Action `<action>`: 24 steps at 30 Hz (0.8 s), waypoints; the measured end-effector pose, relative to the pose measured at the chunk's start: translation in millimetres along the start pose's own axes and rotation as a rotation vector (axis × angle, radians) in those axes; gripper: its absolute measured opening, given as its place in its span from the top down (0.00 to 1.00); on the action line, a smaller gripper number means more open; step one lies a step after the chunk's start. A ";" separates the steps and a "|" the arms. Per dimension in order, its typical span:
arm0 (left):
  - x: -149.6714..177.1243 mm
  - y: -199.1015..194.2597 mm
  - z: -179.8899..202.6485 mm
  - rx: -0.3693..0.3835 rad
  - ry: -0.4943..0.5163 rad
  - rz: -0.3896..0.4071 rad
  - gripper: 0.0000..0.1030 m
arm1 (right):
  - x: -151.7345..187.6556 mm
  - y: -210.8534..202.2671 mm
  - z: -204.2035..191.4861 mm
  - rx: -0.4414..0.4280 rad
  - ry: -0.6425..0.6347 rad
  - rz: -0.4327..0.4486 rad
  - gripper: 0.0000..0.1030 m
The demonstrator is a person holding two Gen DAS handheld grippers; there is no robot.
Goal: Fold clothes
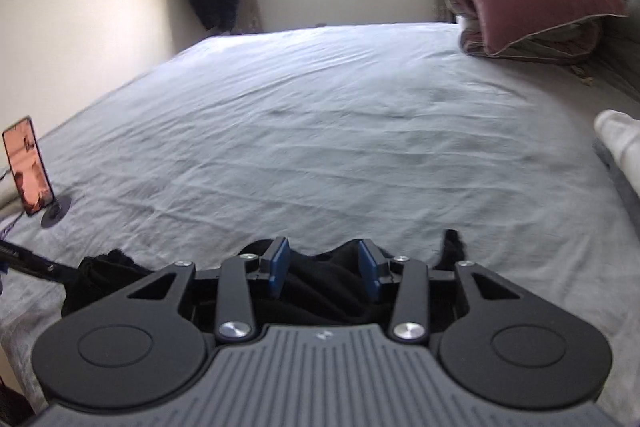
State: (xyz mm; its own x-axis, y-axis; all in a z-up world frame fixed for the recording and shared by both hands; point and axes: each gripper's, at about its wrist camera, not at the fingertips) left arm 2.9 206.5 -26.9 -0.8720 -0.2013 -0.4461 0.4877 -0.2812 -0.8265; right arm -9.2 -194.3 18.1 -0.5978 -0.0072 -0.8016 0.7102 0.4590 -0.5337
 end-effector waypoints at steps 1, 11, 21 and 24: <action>-0.1 3.2 3.1 -0.009 0.009 -0.003 0.55 | -0.2 5.3 -1.5 -0.003 -0.009 -0.013 0.59; -2.1 -0.3 32.0 -0.142 0.053 0.109 0.92 | 10.5 33.6 -16.0 0.062 -0.019 -0.032 0.97; -53.8 -42.3 79.8 -0.314 0.215 0.373 0.92 | -45.4 3.2 -21.3 0.210 -0.121 0.136 0.98; -85.9 -39.2 94.4 -0.313 0.240 0.403 0.92 | -68.1 17.3 -15.0 0.269 -0.163 0.158 0.99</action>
State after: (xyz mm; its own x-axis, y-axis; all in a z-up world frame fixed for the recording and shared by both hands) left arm 62.5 146.3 76.2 -0.6219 -0.0062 -0.7831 0.7807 0.0727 -0.6206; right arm 38.2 -172.5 67.5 -0.4212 -0.1065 -0.9007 0.8747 0.2151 -0.4344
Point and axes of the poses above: each gripper's, at about its wrist camera, not at the fingertips, and y roughly the way its jaws point, z to its right, x to its underside, and after that the axes turned 13 degrees about -x, right-handed
